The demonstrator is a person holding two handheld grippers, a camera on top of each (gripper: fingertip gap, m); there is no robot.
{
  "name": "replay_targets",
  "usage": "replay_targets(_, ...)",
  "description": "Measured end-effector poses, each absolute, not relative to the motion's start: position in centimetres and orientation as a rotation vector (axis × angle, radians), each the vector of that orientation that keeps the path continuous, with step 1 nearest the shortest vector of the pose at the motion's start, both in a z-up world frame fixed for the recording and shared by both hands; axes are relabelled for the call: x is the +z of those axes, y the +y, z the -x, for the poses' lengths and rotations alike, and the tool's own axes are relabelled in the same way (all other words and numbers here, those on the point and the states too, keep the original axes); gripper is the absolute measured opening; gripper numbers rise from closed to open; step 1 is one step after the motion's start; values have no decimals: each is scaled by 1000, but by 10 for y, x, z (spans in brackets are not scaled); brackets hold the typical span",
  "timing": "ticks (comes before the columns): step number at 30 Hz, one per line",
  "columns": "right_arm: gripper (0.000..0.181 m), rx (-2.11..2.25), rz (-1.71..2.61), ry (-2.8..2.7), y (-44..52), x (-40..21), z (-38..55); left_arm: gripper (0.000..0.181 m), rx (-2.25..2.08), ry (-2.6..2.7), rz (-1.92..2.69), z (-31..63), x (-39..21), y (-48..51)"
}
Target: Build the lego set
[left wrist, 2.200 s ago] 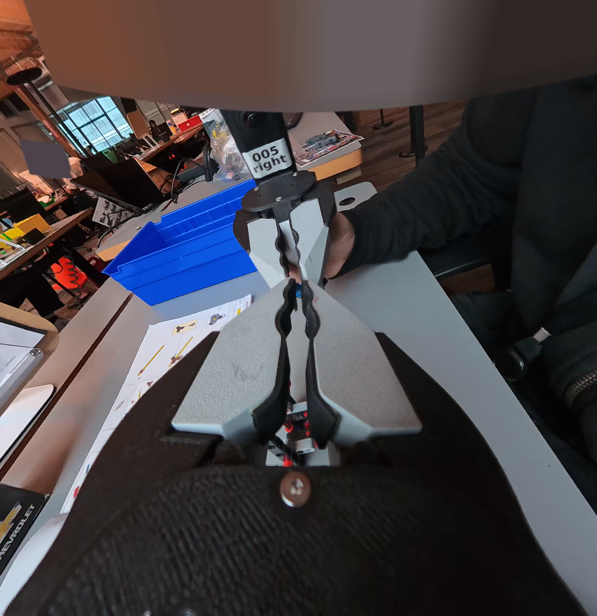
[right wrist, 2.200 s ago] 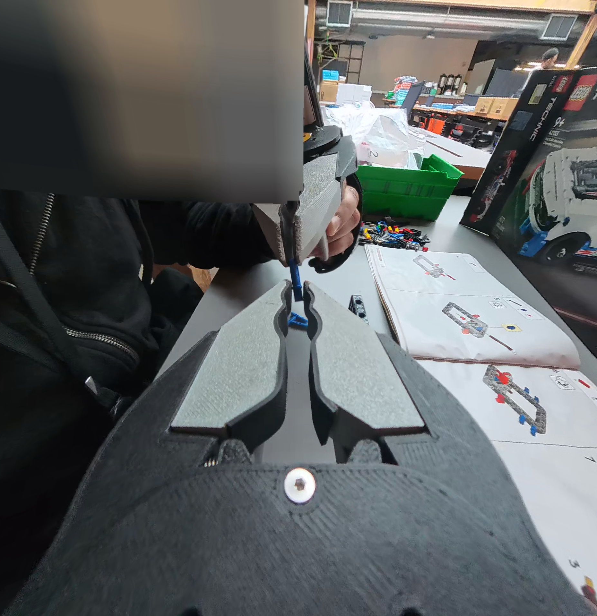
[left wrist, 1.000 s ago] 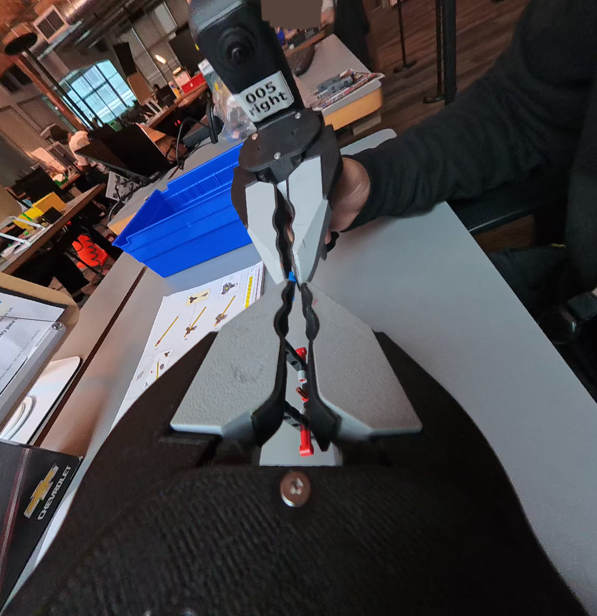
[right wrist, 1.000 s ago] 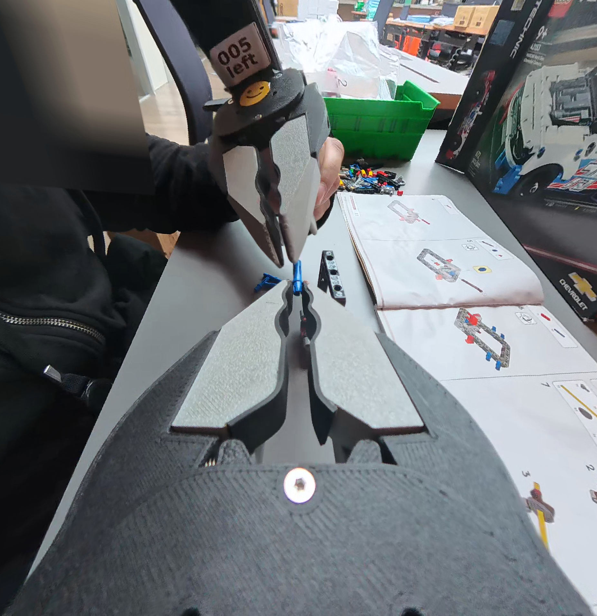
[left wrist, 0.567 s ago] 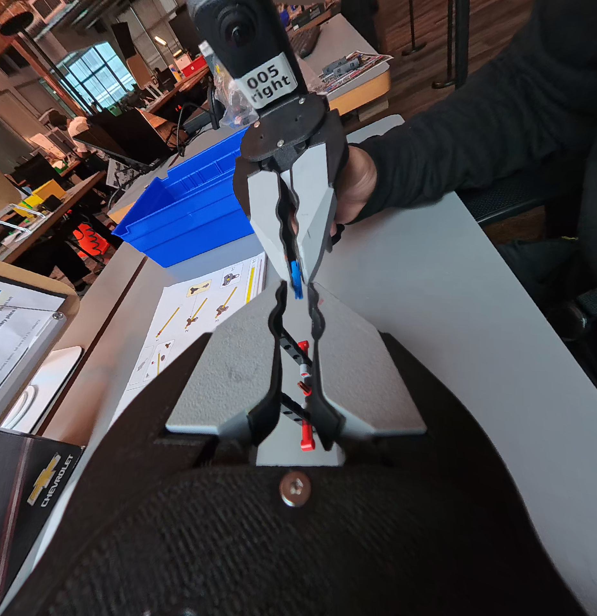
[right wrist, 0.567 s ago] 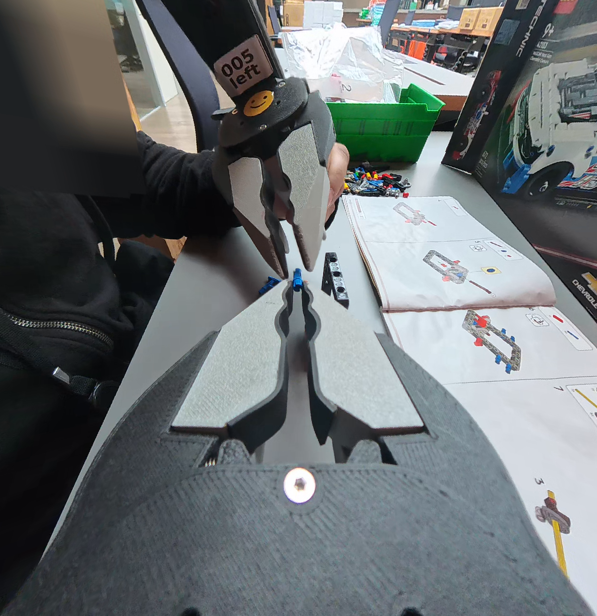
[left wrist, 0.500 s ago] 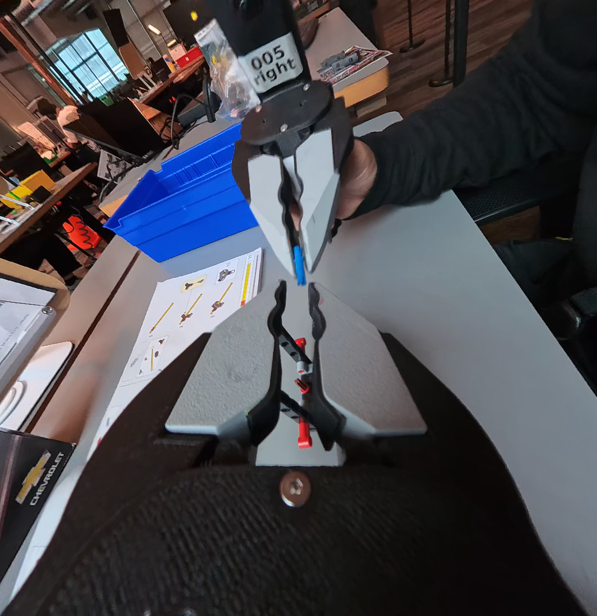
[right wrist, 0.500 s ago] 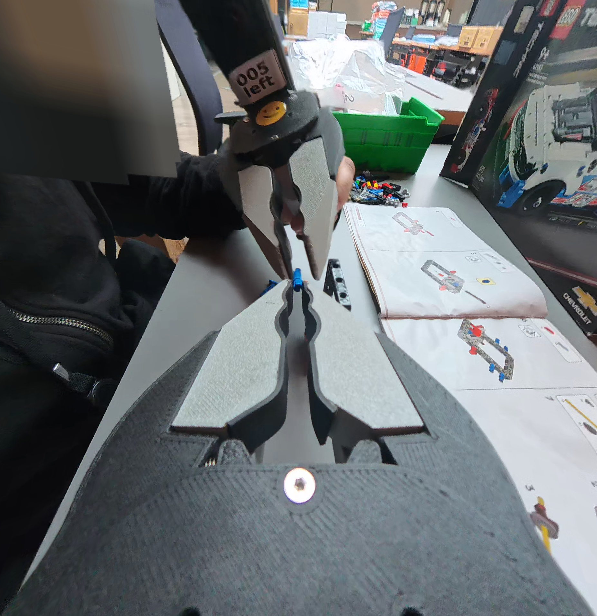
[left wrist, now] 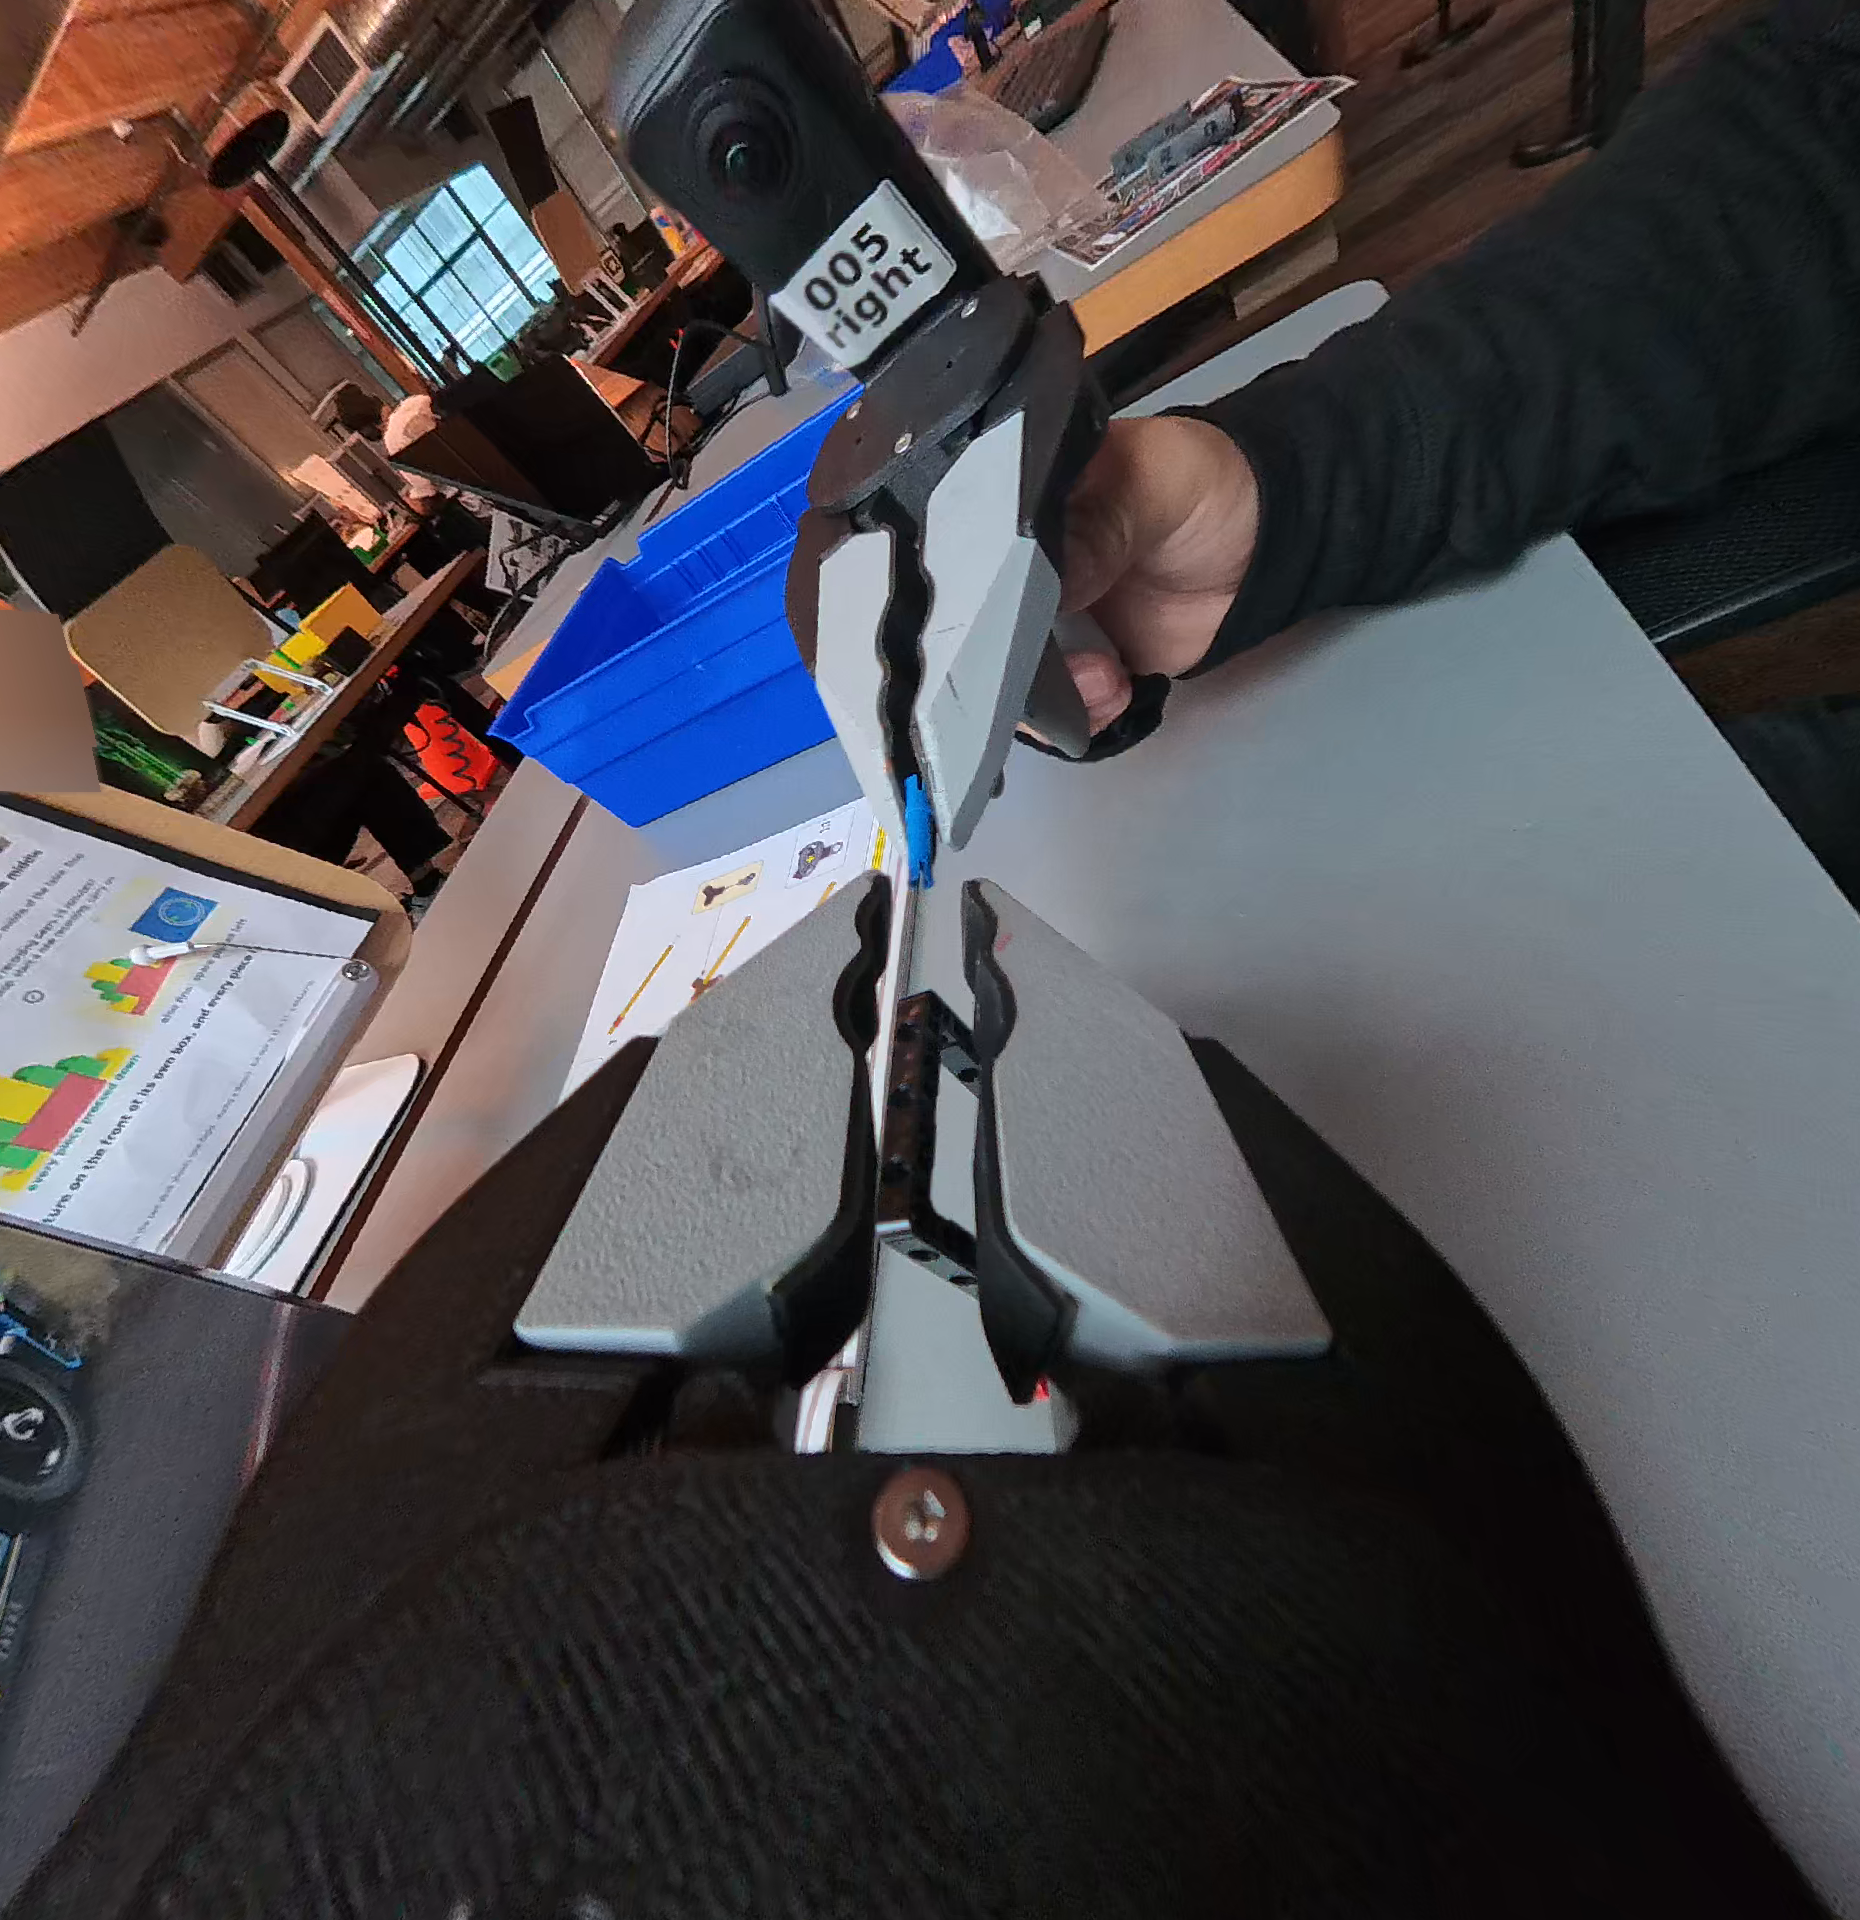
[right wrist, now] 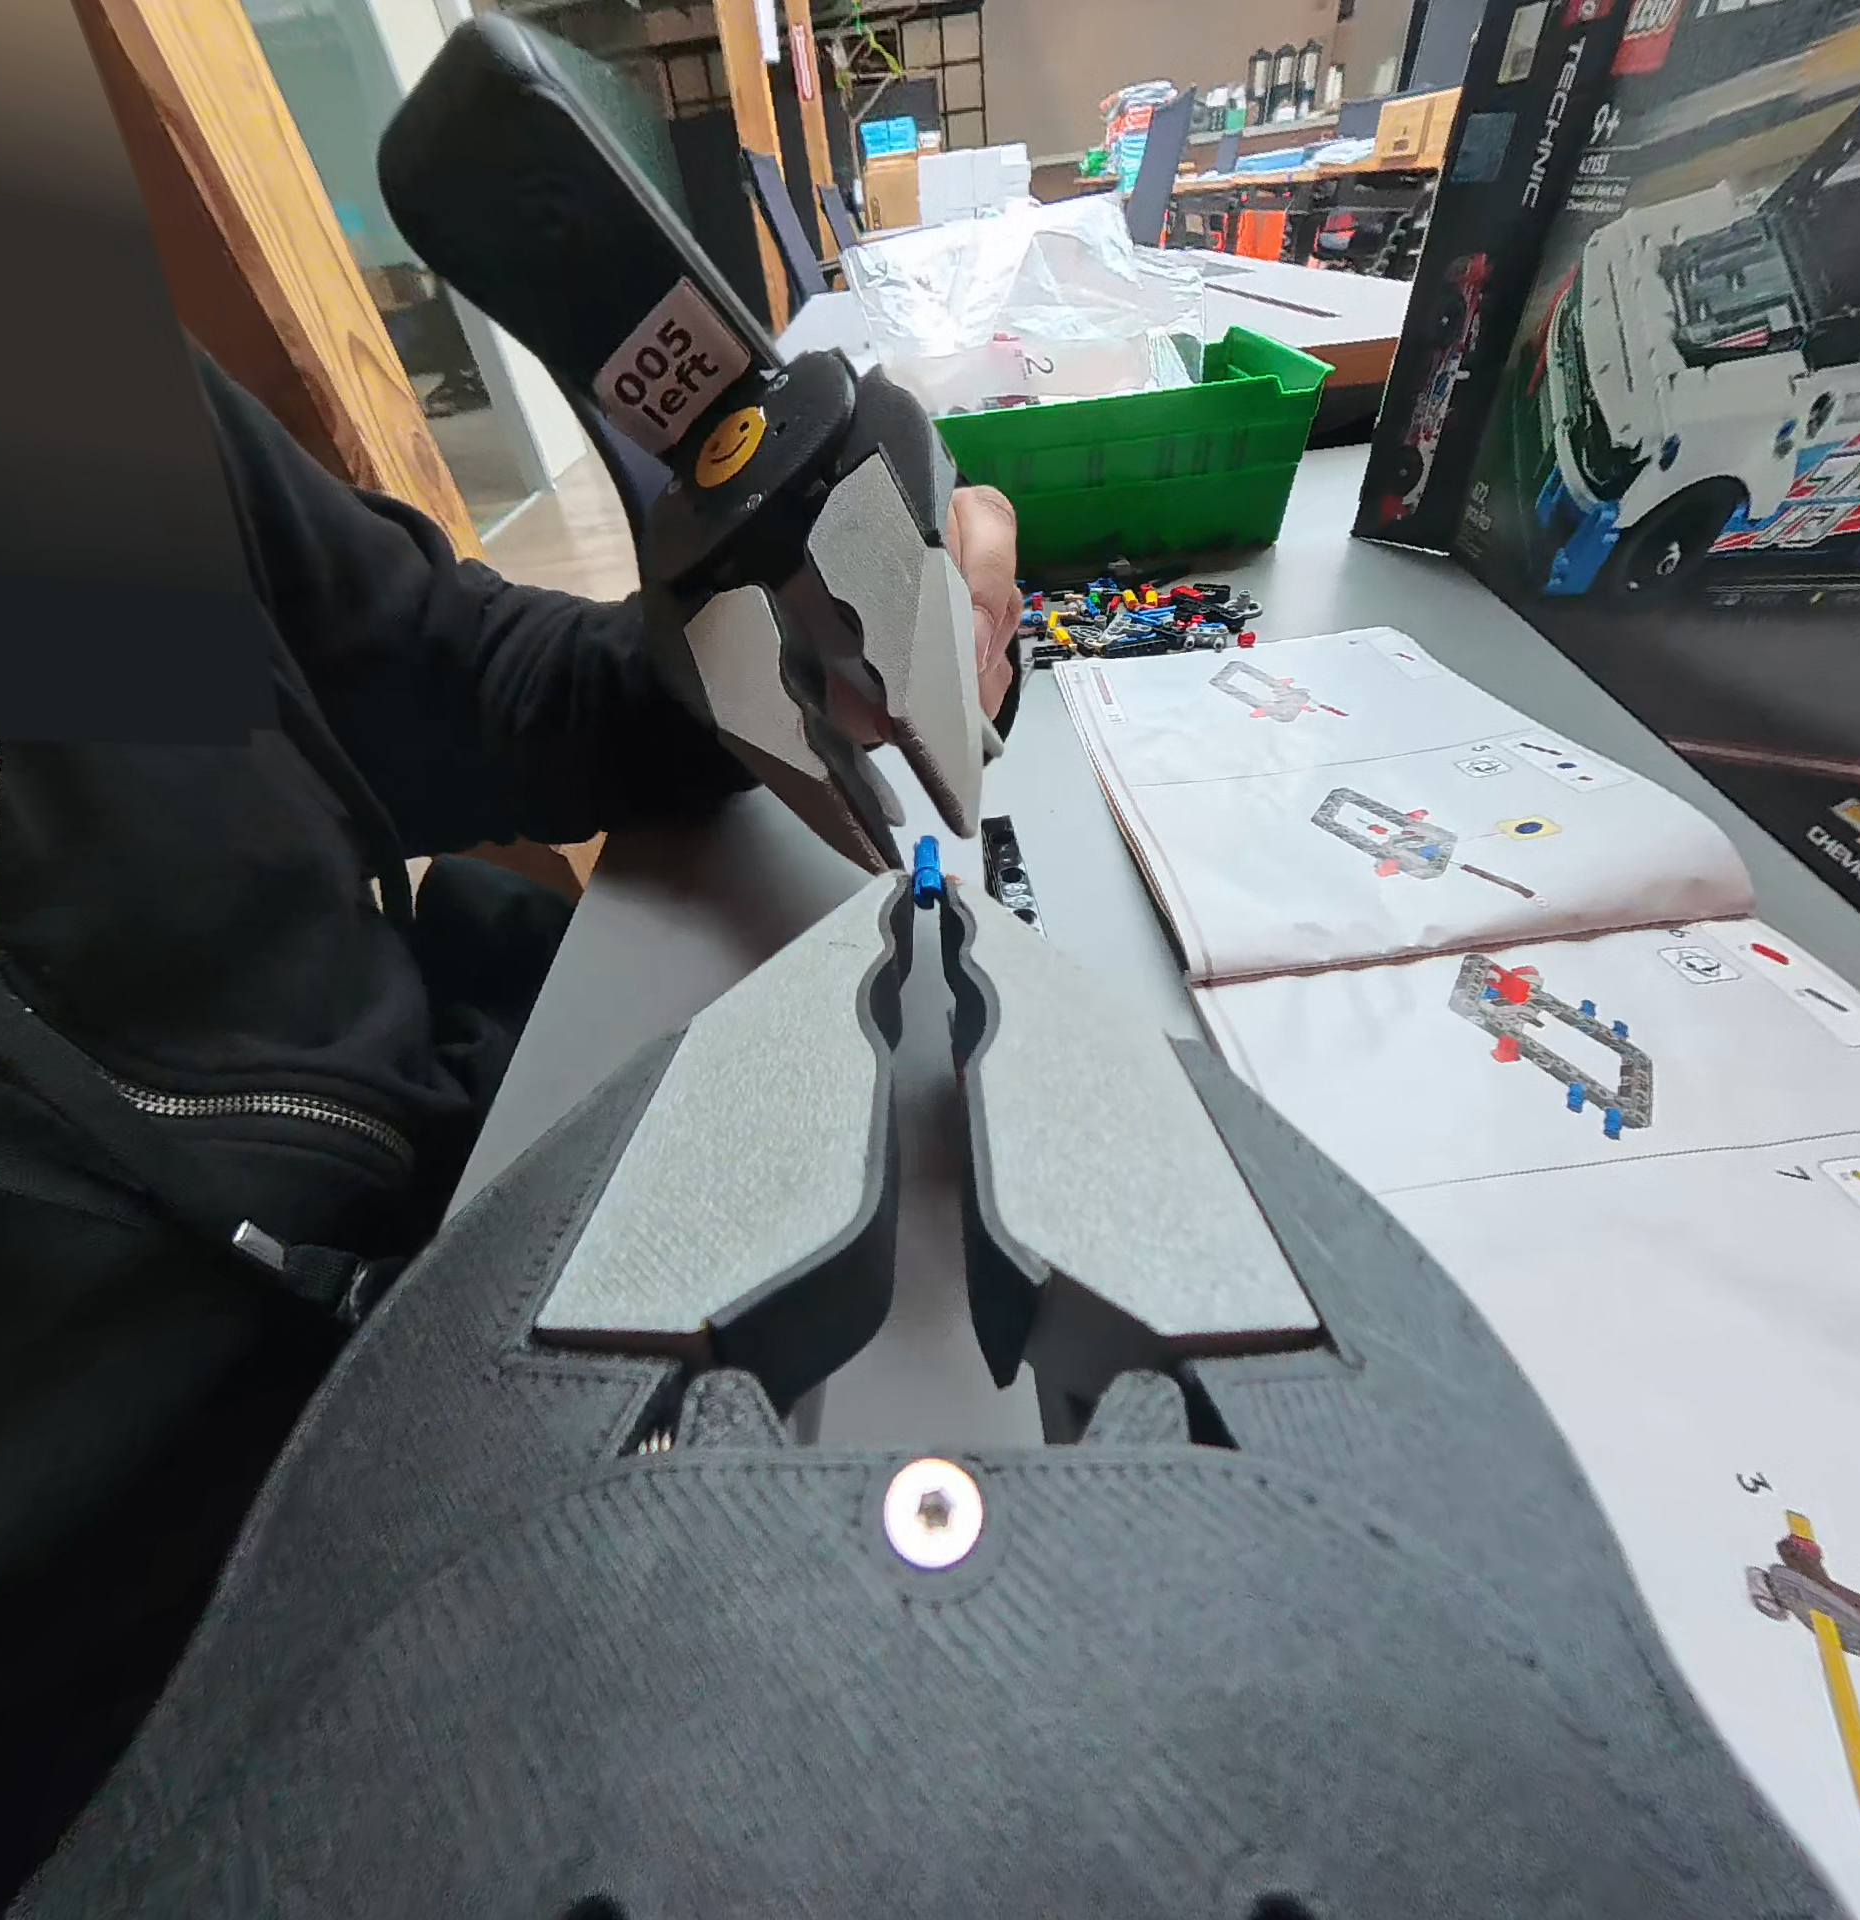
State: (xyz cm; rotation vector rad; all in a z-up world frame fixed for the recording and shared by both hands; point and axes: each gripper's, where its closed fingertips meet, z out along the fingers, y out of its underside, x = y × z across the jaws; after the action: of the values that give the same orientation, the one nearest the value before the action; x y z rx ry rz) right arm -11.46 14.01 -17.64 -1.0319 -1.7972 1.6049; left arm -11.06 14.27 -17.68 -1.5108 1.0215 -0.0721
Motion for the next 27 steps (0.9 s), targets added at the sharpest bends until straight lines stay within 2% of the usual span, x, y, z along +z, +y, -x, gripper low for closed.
replay_targets(3,1,1661,1042,-1791,138,-175,115,11,-35,1035,1508,108,-179,143)
replay_targets(6,1,1679,1064,-1800,137,-178,116,3,36,1046,1464,107,-174,143)
replay_targets(27,1,1668,1019,-1818,134,-177,112,5,-59,1028,1487,107,-176,141)
